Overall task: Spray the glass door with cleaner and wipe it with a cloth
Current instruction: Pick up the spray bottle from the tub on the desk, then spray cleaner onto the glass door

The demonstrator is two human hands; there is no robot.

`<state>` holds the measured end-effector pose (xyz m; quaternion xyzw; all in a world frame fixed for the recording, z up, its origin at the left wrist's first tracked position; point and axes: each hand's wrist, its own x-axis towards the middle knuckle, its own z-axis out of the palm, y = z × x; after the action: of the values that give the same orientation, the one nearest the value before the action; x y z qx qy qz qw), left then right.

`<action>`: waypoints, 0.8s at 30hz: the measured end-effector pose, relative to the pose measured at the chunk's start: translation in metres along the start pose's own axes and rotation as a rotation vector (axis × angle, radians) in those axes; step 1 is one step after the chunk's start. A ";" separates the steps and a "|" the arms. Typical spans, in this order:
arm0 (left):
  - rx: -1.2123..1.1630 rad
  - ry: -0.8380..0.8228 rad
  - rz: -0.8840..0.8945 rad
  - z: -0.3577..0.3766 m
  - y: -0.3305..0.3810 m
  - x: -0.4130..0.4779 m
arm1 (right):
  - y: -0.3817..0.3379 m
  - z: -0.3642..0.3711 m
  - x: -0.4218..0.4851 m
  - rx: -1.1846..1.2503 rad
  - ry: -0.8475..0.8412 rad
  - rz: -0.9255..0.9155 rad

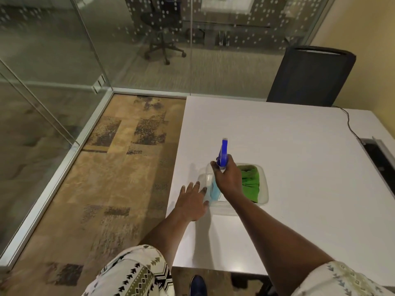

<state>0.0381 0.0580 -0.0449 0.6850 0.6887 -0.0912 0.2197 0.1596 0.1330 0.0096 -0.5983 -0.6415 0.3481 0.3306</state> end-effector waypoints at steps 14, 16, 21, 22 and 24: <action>-0.021 0.197 -0.158 -0.047 -0.069 -0.098 | -0.126 -0.001 -0.013 0.426 -0.004 0.016; -0.034 0.237 -0.193 -0.052 -0.088 -0.125 | -0.147 0.017 -0.034 0.437 -0.074 -0.002; -0.018 0.317 -0.324 -0.053 -0.156 -0.214 | -0.205 0.079 -0.113 0.432 -0.287 -0.092; -0.012 0.333 -0.357 -0.051 -0.172 -0.236 | -0.218 0.094 -0.133 0.433 -0.333 -0.117; 0.002 0.367 -0.427 -0.044 -0.204 -0.283 | -0.244 0.126 -0.174 0.448 -0.433 -0.162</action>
<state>-0.1804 -0.1880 0.0794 0.5297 0.8455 -0.0107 0.0666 -0.0662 -0.0569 0.1455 -0.3697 -0.6501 0.5722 0.3367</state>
